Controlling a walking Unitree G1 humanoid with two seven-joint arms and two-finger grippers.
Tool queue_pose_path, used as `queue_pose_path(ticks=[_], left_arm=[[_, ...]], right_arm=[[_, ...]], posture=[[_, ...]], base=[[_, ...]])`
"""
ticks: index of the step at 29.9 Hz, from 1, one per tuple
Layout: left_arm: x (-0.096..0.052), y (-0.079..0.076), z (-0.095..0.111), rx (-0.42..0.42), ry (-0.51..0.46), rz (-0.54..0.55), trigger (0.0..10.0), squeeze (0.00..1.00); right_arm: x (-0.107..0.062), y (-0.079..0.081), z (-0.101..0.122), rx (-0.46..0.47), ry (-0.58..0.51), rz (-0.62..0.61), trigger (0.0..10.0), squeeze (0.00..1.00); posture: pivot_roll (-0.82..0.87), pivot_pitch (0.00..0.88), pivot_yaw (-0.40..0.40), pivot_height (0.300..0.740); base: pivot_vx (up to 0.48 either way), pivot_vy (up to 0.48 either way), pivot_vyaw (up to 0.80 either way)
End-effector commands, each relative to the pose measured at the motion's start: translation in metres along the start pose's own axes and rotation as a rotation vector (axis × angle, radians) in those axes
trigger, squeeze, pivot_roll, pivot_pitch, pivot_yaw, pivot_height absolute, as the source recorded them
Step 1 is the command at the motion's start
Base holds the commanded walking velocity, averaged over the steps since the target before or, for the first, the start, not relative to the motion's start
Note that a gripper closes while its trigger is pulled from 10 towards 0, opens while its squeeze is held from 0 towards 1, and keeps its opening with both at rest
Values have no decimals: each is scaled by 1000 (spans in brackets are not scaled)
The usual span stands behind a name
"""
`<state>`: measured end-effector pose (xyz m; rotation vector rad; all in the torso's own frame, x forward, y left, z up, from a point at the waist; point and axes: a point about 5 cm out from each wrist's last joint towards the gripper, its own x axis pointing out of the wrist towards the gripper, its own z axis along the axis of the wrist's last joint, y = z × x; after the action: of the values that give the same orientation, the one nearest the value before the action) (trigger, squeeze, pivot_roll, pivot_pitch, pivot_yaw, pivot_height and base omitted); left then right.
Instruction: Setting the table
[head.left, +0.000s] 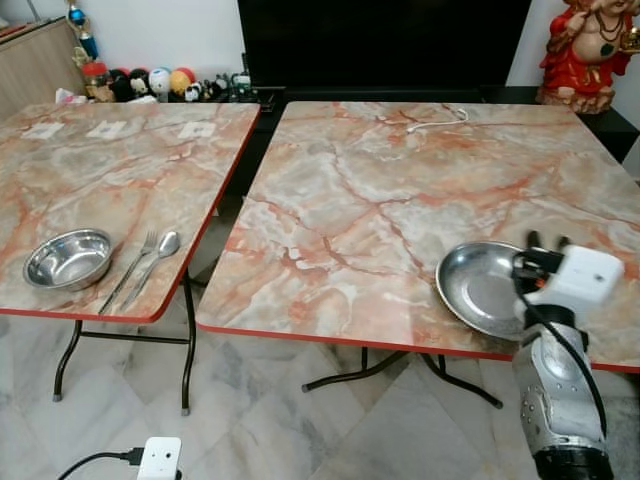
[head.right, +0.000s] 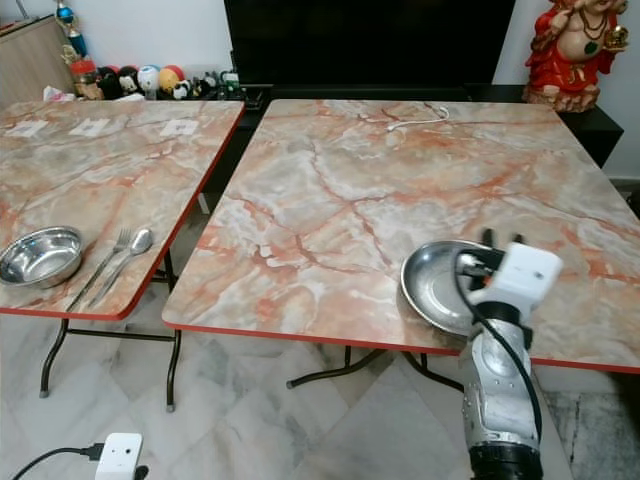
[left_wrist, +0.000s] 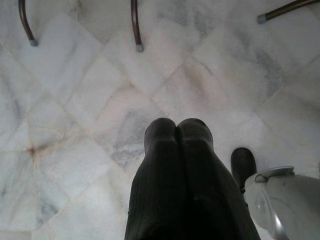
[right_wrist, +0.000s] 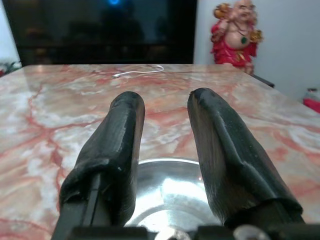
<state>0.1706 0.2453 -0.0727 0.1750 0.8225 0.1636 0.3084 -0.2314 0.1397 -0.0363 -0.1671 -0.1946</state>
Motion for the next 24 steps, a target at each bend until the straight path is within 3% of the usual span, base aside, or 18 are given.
queue_pose_path(ticks=[1,4,9,24], left_arm=[[-2,9,-4,-1,14,22,10000,0],[-2,11,-5,-11,17,31,10000,0],[-2,12,-6,-45,20,40,10000,0],[-4,10,-13,-67,41,45,10000,0]], right_arm=[[-1,-3,-5,-21,34,21,10000,0],[-3,-3,-9,-32,46,42,10000,0],[-11,15,-16,36,62,101,10000,0],[-16,34,-18,68,52,136,10000,0]], posture=[[-75,0,18,740],[-74,0,20,740],[-66,0,22,740],[-36,0,2,740]], base=[[0,0,0],[0,0,0],[0,49,0],[0,463,0]])
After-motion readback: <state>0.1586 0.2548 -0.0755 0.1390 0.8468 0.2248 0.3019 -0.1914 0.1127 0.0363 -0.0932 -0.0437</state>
